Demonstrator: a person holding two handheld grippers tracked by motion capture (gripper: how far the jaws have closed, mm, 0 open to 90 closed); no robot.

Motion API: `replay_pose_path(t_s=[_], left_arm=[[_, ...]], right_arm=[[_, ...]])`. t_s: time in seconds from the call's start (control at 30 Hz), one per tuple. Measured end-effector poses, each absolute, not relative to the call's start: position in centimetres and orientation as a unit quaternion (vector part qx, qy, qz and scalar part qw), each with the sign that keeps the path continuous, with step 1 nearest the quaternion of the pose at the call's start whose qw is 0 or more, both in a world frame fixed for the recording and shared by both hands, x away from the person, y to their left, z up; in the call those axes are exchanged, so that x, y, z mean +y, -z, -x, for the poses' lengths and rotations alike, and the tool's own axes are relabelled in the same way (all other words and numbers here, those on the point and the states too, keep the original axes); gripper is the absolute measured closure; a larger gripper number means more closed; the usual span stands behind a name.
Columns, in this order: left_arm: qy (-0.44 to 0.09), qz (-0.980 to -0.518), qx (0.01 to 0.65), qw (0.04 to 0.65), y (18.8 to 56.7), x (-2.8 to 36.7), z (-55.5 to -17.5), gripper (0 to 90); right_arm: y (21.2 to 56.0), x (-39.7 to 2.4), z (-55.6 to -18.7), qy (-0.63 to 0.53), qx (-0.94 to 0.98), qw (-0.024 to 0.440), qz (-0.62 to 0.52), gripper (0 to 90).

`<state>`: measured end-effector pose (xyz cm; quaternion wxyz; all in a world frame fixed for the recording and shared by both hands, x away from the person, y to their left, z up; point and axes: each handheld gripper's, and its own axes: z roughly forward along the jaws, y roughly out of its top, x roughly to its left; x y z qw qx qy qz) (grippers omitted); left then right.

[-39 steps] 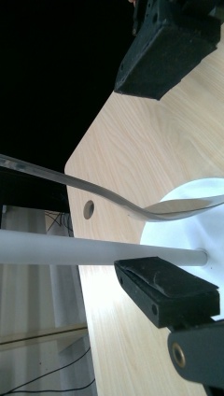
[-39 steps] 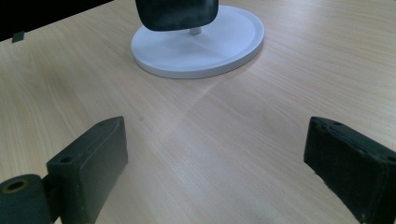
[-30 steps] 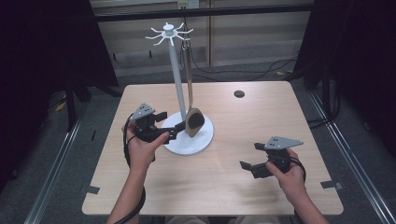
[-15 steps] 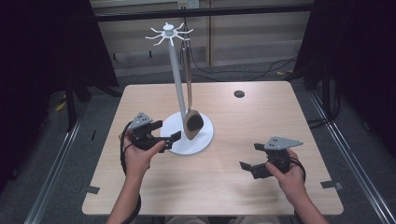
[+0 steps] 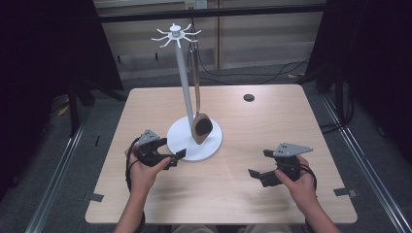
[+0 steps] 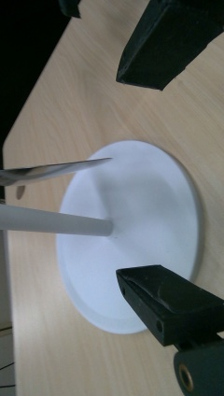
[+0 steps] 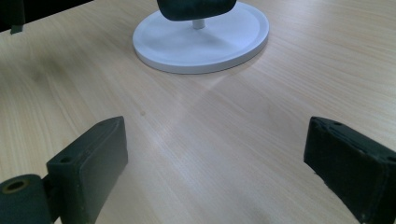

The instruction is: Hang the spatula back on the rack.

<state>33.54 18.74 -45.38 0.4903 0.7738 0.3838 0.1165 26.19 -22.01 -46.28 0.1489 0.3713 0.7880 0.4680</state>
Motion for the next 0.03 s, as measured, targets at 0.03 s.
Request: replay_pose_path(t_s=[0.03], left_arm=[[-0.116, -0.776, 0.388, 0.484, 45.78, 18.73, -33.59, 6.5]], right_arm=[[46.3, -21.94, -26.18, -0.468, 0.787, 0.15, -0.372, 5.8]])
